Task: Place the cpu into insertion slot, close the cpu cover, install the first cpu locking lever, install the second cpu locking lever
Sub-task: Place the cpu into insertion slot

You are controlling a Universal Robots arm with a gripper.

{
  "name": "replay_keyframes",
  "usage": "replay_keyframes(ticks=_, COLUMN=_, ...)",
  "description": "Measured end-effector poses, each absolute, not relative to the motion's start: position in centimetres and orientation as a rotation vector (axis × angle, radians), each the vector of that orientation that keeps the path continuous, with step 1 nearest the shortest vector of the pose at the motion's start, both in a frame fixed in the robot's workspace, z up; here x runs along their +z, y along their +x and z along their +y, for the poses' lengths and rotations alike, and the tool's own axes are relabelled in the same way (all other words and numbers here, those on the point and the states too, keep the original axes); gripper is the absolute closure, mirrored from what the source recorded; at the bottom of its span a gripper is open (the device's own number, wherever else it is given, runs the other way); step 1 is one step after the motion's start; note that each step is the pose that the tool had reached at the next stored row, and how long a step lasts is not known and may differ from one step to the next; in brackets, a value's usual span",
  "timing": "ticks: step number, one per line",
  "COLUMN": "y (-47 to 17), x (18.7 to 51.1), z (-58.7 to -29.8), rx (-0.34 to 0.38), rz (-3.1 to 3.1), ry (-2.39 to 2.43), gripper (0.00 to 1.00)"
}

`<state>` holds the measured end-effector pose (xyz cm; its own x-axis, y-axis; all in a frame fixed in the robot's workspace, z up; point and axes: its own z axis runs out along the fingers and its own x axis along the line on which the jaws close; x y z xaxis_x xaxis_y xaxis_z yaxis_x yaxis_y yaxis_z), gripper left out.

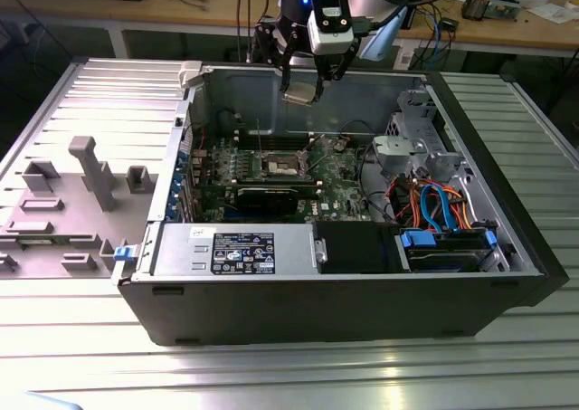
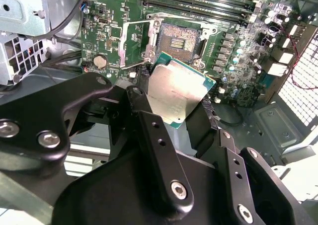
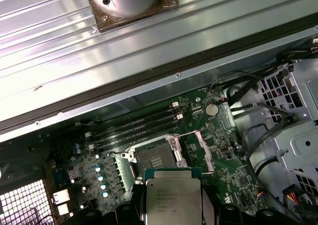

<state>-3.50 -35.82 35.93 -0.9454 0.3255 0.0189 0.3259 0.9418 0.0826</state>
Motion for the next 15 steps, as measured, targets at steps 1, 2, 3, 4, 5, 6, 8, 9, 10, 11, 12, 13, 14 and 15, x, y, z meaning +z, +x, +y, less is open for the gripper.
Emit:
replay_keyframes(ticks=1, y=-3.5, x=35.93, z=-35.83, rx=-0.133, rz=-3.09, ry=-0.52, gripper=0.45)
replay_keyframes(ticks=2, y=-3.51, x=35.92, z=-35.84, rx=-0.133, rz=-3.09, ry=-0.523, gripper=0.45)
replay_keyframes(ticks=3, y=-3.51, x=35.92, z=-35.84, rx=-0.133, rz=-3.089, ry=-0.528, gripper=0.45)
replay_keyframes(ticks=4, y=-3.5, x=35.92, z=-35.85, rx=-0.133, rz=-3.088, ry=-0.536, gripper=0.45)
replay_keyframes(ticks=5, y=-3.5, x=35.91, z=-35.86, rx=-0.133, rz=-3.087, ry=-0.545, gripper=0.45)
replay_keyframes(ticks=6, y=-3.49, x=35.9, z=-35.86, rx=-0.132, rz=-3.084, ry=-0.564, gripper=0.45)
replay_keyframes(ticks=8, y=-3.5, x=35.88, z=-35.86, rx=-0.132, rz=-3.079, ry=-0.596, gripper=0.45)
replay_keyframes(ticks=9, y=-3.5, x=35.87, z=-35.86, rx=-0.132, rz=-3.077, ry=-0.607, gripper=0.45)
replay_keyframes(ticks=10, y=-3.5, x=35.86, z=-35.87, rx=-0.132, rz=-3.075, ry=-0.617, gripper=0.45)
replay_keyframes(ticks=11, y=-3.5, x=35.86, z=-35.87, rx=-0.132, rz=-3.073, ry=-0.627, gripper=0.45)
replay_keyframes(ticks=12, y=-3.5, x=35.84, z=-35.9, rx=-0.132, rz=-3.069, ry=-0.65, gripper=0.45)
replay_keyframes(ticks=13, y=-3.5, x=35.84, z=-35.9, rx=-0.132, rz=-3.067, ry=-0.66, gripper=0.45)
replay_keyframes(ticks=14, y=-3.49, x=35.84, z=-35.9, rx=-0.132, rz=-3.066, ry=-0.665, gripper=0.45)
replay_keyframes(ticks=15, y=-3.49, x=35.83, z=-35.9, rx=-0.131, rz=-3.065, ry=-0.668, gripper=0.45)
